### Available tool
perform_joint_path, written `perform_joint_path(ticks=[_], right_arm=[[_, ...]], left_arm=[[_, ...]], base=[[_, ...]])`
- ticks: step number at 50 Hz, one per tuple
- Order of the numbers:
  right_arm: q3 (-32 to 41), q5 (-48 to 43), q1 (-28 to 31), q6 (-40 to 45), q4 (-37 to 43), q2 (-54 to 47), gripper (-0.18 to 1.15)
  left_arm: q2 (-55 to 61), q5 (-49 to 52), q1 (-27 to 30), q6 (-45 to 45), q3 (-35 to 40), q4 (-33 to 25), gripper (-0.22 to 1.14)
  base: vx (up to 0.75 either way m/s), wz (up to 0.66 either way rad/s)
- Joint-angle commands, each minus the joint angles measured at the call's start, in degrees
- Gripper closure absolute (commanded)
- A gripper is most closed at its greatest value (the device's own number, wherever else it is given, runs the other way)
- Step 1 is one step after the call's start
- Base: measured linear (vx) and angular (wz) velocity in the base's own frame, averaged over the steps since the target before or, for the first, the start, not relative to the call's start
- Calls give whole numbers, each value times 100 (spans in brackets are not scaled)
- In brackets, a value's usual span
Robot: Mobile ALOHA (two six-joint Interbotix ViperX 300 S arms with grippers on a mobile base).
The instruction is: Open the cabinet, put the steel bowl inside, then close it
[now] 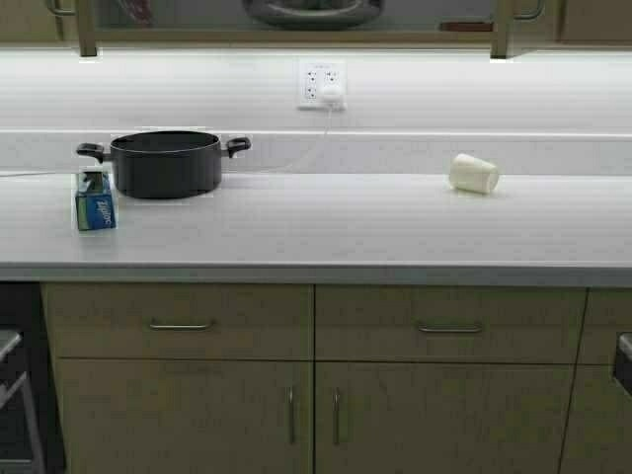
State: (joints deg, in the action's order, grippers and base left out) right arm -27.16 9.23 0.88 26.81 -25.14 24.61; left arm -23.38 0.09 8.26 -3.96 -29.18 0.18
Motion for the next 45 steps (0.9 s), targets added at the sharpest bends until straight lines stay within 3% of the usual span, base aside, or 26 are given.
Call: perform_joint_path(ticks=[1,31,39,45], right_arm=[[79,-193,202,18,70,114,91],[1652,-413,1723,53,343,-1327,91],[2083,-316,1837,88,431,-1749,91],[1916,-193,1828,88,439,-1494,91]], left_arm=[[-158,-237,-255,0,70,141,87],[1178,-466,-1644,-97,1521,141,87],[1600,-466,-1837,-141,1854,141,87],[1441,-466,-1837,-141,1652,132,87]], base=[[0,0],[2,-1],[5,1],[4,0]])
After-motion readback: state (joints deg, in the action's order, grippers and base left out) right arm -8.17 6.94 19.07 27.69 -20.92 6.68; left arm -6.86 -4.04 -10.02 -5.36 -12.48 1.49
